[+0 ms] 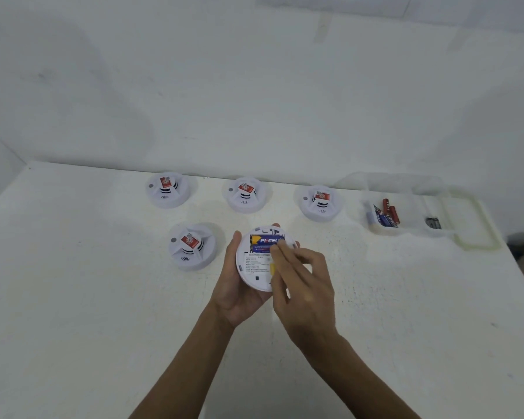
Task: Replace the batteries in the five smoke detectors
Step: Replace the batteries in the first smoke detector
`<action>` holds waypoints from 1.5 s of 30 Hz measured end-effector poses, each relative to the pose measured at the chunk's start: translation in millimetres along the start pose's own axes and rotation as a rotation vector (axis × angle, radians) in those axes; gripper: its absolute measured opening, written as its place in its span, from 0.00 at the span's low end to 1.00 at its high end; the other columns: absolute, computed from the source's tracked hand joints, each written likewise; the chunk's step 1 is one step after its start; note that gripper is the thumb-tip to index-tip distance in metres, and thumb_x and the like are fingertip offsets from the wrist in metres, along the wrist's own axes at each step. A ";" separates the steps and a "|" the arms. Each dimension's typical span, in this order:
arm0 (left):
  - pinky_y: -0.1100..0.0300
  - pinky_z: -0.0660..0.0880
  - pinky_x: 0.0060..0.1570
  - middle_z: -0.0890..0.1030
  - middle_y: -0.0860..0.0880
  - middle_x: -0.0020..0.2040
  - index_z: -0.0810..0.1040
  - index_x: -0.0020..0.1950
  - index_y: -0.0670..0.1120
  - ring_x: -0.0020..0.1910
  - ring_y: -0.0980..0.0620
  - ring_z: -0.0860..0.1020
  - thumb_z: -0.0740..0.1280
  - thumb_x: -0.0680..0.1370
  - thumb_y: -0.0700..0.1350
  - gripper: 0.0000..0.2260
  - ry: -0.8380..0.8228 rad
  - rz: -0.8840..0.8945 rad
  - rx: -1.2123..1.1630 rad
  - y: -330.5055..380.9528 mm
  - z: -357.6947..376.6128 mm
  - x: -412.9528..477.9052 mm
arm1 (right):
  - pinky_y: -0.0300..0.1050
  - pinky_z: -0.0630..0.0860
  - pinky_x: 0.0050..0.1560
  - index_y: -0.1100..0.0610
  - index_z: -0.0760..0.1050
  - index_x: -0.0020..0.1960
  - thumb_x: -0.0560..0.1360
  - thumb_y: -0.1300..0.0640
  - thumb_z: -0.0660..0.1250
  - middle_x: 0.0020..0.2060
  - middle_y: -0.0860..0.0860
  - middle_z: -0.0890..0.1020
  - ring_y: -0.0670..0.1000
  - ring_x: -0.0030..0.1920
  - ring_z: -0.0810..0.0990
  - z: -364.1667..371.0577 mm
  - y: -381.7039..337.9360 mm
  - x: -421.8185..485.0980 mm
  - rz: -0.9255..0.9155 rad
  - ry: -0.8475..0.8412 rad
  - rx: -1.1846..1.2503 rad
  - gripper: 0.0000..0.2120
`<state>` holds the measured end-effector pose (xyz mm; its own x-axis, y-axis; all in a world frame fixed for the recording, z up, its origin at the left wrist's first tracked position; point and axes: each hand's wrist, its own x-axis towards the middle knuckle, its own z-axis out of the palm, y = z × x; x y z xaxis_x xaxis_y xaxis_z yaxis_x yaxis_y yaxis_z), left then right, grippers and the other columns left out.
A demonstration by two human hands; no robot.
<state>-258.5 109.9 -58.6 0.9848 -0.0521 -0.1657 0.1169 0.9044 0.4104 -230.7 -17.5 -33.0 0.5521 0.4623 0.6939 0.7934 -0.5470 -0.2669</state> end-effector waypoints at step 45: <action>0.40 0.63 0.68 0.68 0.37 0.71 0.66 0.73 0.45 0.71 0.35 0.64 0.65 0.76 0.60 0.30 -0.081 -0.161 -0.117 7.1 -13.4 2.1 | 0.34 0.75 0.32 0.59 0.75 0.45 0.78 0.45 0.63 0.33 0.50 0.82 0.44 0.30 0.81 -24.6 45.2 10.6 1.090 -0.398 0.512 0.16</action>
<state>-257.3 121.9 -68.0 0.9623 -0.2293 -0.1461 0.2623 0.9245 0.2766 -195.2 -54.4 -21.3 0.9470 0.1695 -0.2728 -0.1611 -0.4842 -0.8600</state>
